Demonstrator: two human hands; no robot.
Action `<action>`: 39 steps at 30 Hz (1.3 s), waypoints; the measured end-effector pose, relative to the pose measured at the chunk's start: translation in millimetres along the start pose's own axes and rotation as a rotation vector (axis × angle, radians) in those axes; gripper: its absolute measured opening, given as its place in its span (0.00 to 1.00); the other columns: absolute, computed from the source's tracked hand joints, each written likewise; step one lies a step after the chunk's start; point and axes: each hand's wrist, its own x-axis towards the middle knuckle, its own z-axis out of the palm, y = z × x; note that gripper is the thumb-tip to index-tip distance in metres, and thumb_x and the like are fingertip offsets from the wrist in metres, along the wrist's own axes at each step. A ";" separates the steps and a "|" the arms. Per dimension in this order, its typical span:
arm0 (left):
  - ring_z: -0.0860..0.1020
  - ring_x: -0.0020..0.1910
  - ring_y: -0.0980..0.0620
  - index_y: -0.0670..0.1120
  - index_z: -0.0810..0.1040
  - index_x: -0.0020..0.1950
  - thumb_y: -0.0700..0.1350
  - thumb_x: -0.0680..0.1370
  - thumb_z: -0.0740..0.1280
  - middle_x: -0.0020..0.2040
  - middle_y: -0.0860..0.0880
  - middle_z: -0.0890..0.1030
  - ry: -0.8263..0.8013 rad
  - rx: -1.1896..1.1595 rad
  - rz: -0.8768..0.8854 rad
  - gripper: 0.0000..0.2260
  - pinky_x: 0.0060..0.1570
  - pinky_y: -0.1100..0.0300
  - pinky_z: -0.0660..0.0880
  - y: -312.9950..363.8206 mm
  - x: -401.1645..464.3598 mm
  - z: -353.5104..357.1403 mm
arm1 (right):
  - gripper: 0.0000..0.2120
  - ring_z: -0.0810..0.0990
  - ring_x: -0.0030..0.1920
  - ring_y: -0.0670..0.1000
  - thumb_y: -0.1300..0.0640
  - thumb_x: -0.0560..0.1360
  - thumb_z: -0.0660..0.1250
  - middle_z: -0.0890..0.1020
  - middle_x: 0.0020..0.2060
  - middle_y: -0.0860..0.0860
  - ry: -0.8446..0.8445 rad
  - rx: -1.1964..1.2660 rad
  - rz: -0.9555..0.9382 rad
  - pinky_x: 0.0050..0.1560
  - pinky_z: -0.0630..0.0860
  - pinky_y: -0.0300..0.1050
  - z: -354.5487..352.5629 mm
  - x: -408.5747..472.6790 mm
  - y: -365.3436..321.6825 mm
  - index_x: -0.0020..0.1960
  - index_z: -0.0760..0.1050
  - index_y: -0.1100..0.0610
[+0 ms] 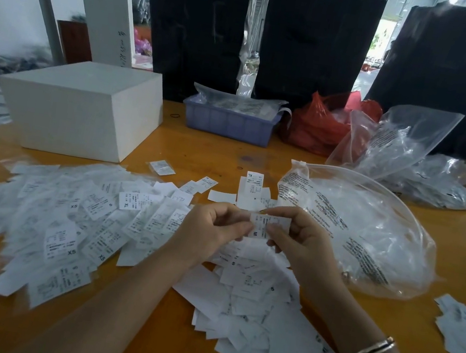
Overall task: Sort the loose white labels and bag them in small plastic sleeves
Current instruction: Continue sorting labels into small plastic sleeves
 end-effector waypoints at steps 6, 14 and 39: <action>0.81 0.37 0.61 0.54 0.81 0.41 0.49 0.69 0.74 0.36 0.56 0.84 -0.047 0.028 0.014 0.03 0.36 0.73 0.73 -0.3 -0.2 1.7 | 0.23 0.78 0.40 0.45 0.65 0.77 0.62 0.79 0.47 0.50 -0.171 -0.156 -0.045 0.41 0.78 0.39 4.7 0.0 0.4 0.61 0.70 0.38; 0.82 0.41 0.63 0.53 0.81 0.46 0.44 0.71 0.74 0.40 0.62 0.84 0.023 -0.005 -0.010 0.07 0.34 0.73 0.74 -0.3 1.4 1.9 | 0.10 0.79 0.32 0.41 0.68 0.74 0.66 0.82 0.34 0.42 0.024 -0.015 0.049 0.36 0.76 0.33 -0.7 1.7 -3.3 0.44 0.78 0.53; 0.69 0.64 0.50 0.53 0.68 0.68 0.48 0.77 0.65 0.66 0.50 0.71 0.470 1.162 -0.021 0.19 0.59 0.54 0.67 -17.5 8.5 -28.2 | 0.14 0.73 0.51 0.54 0.54 0.79 0.55 0.78 0.47 0.50 0.272 -1.189 0.353 0.54 0.59 0.50 -64.3 19.9 40.7 0.48 0.79 0.52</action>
